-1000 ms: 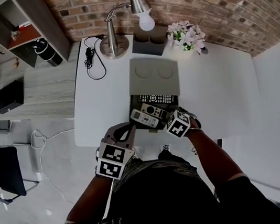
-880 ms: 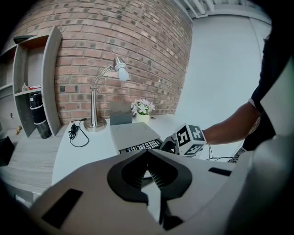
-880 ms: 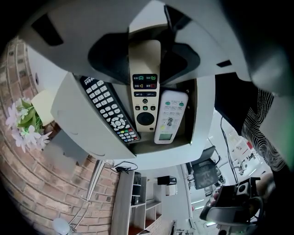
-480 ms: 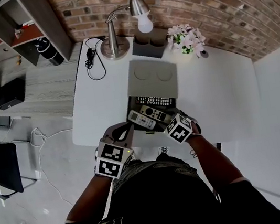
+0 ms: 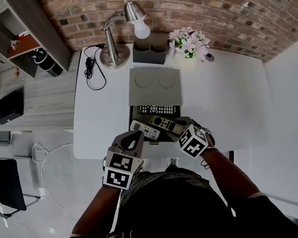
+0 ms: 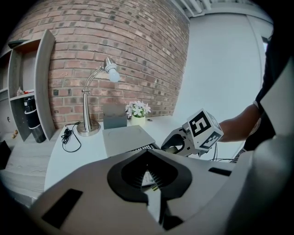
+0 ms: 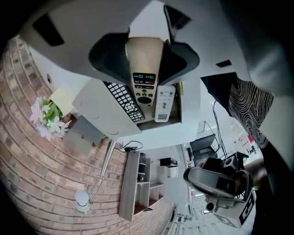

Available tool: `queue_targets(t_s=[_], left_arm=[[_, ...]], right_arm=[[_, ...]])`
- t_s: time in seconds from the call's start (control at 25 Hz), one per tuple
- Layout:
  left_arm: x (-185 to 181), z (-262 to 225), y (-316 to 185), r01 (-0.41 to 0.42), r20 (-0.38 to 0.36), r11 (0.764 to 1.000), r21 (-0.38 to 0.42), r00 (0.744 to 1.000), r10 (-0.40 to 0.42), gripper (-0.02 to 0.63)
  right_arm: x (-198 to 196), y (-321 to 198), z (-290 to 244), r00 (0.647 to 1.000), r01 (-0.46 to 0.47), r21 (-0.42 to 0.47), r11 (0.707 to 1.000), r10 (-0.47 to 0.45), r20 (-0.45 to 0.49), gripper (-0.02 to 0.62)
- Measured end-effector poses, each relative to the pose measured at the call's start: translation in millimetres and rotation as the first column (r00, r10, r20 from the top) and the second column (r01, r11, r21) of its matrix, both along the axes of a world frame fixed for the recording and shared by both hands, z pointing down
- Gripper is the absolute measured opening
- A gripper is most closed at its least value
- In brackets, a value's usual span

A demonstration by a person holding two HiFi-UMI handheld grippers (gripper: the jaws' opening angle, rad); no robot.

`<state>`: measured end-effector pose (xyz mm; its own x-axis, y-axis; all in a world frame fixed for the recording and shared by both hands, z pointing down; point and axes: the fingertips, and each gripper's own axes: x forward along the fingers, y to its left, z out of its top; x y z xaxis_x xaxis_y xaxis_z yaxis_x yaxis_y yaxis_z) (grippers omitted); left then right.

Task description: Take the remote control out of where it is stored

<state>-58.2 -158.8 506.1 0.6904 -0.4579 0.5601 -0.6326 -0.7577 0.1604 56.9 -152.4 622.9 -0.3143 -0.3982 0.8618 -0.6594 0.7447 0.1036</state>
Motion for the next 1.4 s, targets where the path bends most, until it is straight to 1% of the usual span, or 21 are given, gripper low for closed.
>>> queue_targets(t_s=[0.32, 0.48, 0.64, 0.8, 0.92, 1.08, 1.24, 1.32, 1.4], left_arm=[[21.1, -3.2, 4.2, -0.036, -0.005, 0.999, 0.009, 0.999, 0.036, 0.006], [29.9, -5.4, 4.9, -0.045, -0.013, 0.999, 0.015, 0.999, 0.045, 0.006], [41.0, -9.7, 4.9, -0.063, -0.02, 0.998, 0.029, 0.998, 0.063, 0.005], [50.8, -12.5, 6.6, -0.085, -0.019, 0.996, 0.039, 0.996, 0.086, 0.006], [57.1, -14.6, 7.0, -0.104, -0.019, 0.993, 0.05, 0.994, 0.105, 0.006], [60.8, -17.6, 5.7, -0.109, -0.013, 0.993, 0.051, 0.994, 0.11, 0.006], [65.7, -21.3, 6.8, -0.122, -0.01, 0.991, 0.059, 0.992, 0.123, 0.006], [67.6, -20.5, 8.6, -0.128, -0.007, 0.99, 0.062, 0.992, 0.129, 0.006], [69.9, -19.6, 10.7, -0.133, -0.006, 0.989, 0.059, 0.991, 0.133, 0.006]], right_arm=[[12.1, 5.9, -24.6, 0.999, -0.029, 0.053, 0.998, 0.028, 0.026, 0.198], [24.2, 8.5, -40.9, 0.997, -0.068, 0.088, 0.994, 0.064, 0.044, 0.198], [44.3, 9.1, -53.9, 0.989, -0.138, 0.119, 0.983, 0.131, 0.064, 0.198], [75.8, 10.4, -55.6, 0.968, -0.246, 0.125, 0.961, 0.235, 0.093, 0.198], [103.6, 11.9, -52.4, 0.934, -0.351, 0.123, 0.928, 0.337, 0.119, 0.198], [142.8, 15.5, -38.0, 0.864, -0.496, 0.103, 0.862, 0.478, 0.16, 0.198], [171.7, 22.0, -18.6, 0.802, -0.591, 0.067, 0.804, 0.575, 0.162, 0.198], [183.4, 24.7, -7.4, 0.76, -0.642, 0.044, 0.765, 0.628, 0.171, 0.198], [193.5, 27.6, 3.3, 0.706, -0.697, 0.015, 0.716, 0.684, 0.184, 0.198]])
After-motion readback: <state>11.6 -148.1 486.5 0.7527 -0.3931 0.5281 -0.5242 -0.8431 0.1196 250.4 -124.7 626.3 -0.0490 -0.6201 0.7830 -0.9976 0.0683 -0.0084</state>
